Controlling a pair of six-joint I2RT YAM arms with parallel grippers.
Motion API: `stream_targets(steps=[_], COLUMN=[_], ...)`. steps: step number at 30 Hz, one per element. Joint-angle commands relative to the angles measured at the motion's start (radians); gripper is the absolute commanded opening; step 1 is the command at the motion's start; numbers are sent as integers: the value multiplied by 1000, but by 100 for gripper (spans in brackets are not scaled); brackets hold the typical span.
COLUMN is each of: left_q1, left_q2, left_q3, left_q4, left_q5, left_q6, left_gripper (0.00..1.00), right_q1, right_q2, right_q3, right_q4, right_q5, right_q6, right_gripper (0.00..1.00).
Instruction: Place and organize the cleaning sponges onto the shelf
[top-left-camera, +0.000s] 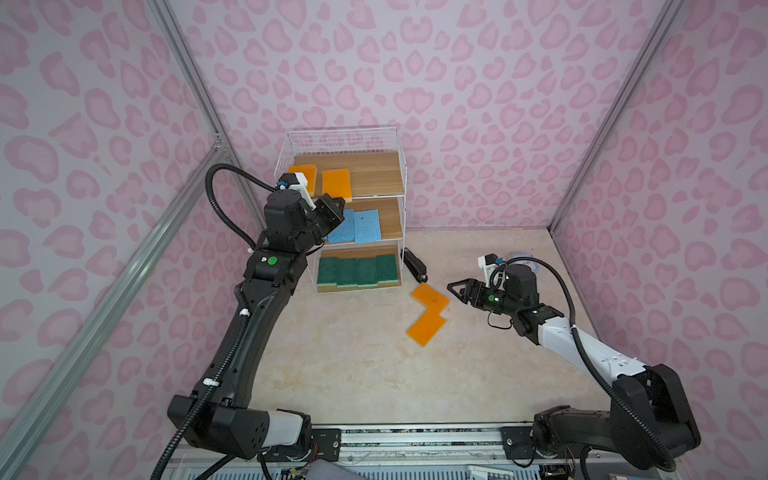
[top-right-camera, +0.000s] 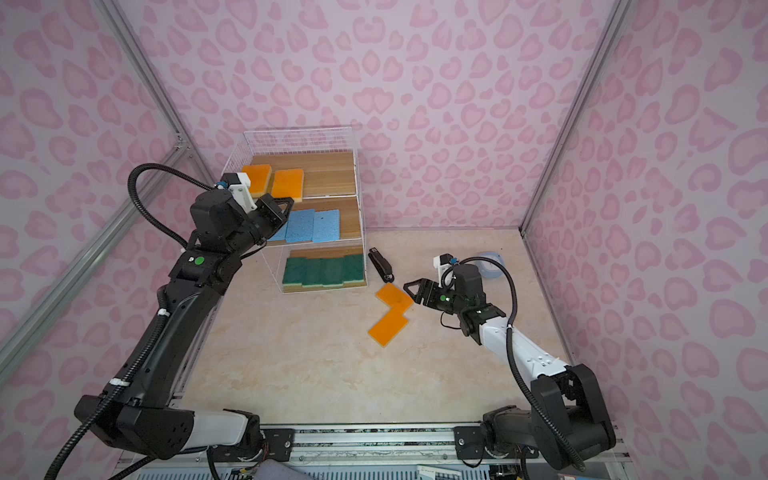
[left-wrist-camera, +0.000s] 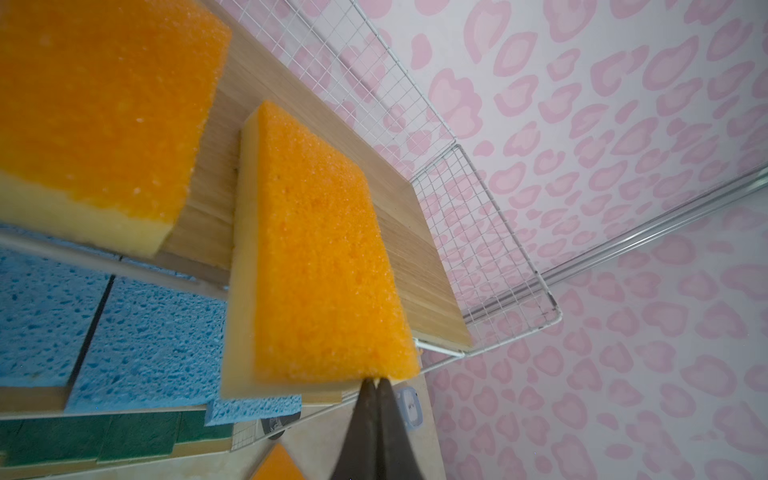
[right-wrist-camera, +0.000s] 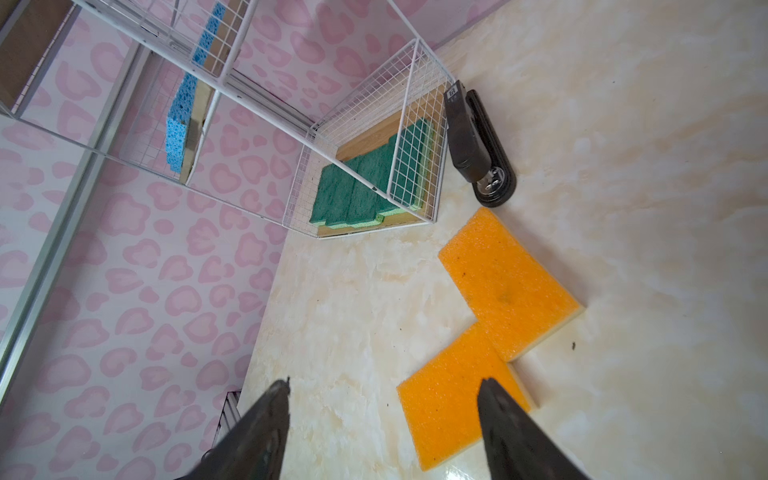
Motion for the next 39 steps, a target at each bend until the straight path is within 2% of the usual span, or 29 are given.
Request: stream_targets(steps=[1, 12, 28, 30, 36, 39], left_q1=[3, 23, 45, 46, 23, -16], left_q2=[24, 61, -4, -22, -121, -170], left_q3=[33, 96, 88, 88, 23, -81], left_q4=[46, 35, 3, 3, -20, -66], left_q5=[10, 15, -10, 8, 89, 135], left_q6=[-7, -9, 26, 25, 47, 76], left_gripper=[3, 3, 3, 6, 26, 27], right_q1=[-3, -10, -16, -16, -17, -19], right_q2=[6, 4, -36, -46, -73, -82], right_q3=[-1, 1, -2, 0, 10, 7], right_q4=[38, 36, 11, 5, -32, -49], right_q5=[-8, -17, -11, -9, 0, 4], right_q6=[0, -1, 4, 3, -6, -10], right_gripper=[73, 73, 73, 74, 76, 77])
